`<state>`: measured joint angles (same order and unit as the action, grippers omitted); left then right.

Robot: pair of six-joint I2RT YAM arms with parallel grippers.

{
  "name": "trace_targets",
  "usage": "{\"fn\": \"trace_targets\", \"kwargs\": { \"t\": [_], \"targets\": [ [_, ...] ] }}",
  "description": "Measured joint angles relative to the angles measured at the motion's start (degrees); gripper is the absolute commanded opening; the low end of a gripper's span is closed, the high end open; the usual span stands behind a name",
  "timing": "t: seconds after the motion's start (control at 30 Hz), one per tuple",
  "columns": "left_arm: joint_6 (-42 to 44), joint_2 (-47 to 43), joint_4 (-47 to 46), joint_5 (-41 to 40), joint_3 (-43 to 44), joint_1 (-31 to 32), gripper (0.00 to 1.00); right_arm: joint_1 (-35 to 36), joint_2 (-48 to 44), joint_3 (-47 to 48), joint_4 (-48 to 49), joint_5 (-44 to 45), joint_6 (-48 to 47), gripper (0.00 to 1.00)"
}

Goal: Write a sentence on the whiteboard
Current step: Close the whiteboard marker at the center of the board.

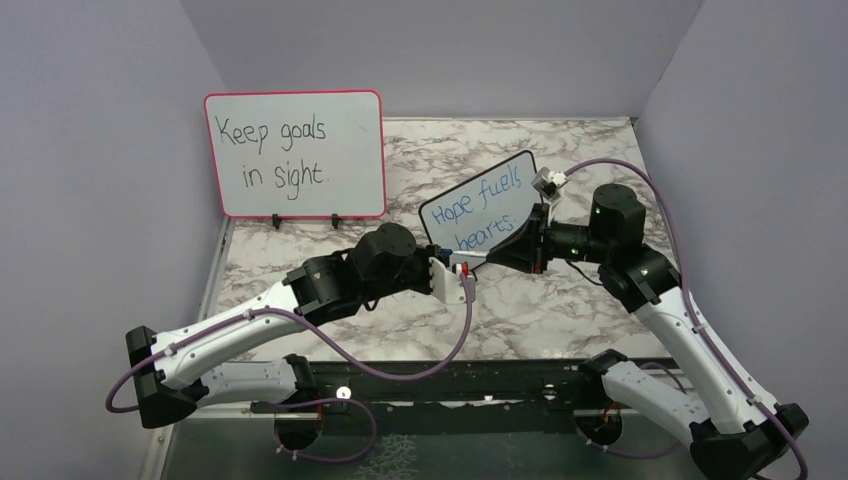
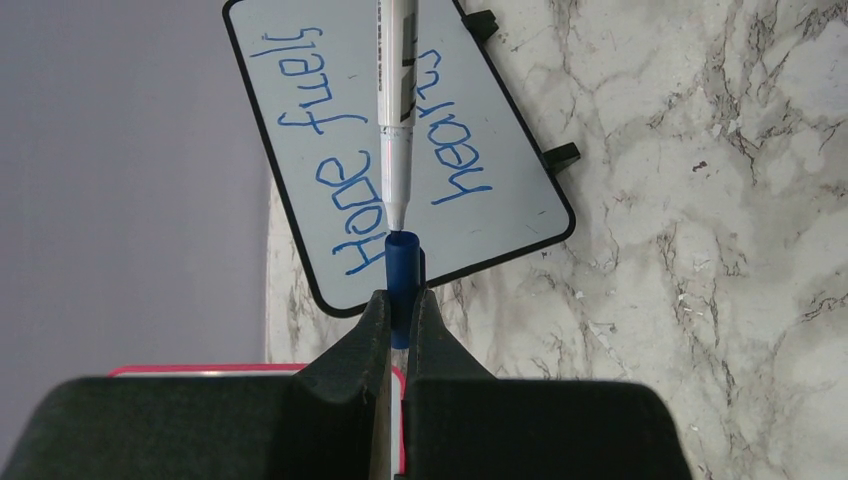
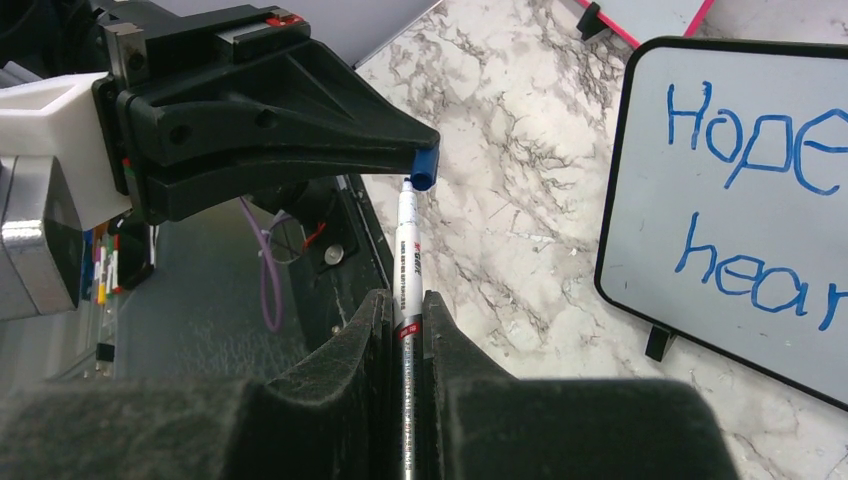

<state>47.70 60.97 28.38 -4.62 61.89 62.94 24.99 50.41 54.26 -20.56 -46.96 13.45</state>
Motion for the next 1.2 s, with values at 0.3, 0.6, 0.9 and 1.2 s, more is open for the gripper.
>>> {"fn": "trace_targets", "kwargs": {
  "t": [0.3, 0.6, 0.9, 1.2],
  "targets": [
    [0.0, 0.0, 0.0, 0.0, 0.0, 0.5, 0.00, 0.0, 0.8, -0.9, 0.1, 0.0, 0.0, 0.01],
    [0.3, 0.0, 0.2, 0.0, 0.0, 0.7, 0.00, 0.0, 1.5, -1.0, 0.7, 0.0, 0.0, 0.01],
    [1.4, 0.6, 1.2, 0.1, 0.5, 1.6, 0.00, 0.0, 2.3, -1.0, 0.3, 0.0, -1.0, 0.01],
    [2.5, 1.7, 2.0, 0.1, 0.7, 2.2, 0.00, 0.0, 3.3, -0.6, -1.2, -0.1, -2.5, 0.01]
  ]
}}
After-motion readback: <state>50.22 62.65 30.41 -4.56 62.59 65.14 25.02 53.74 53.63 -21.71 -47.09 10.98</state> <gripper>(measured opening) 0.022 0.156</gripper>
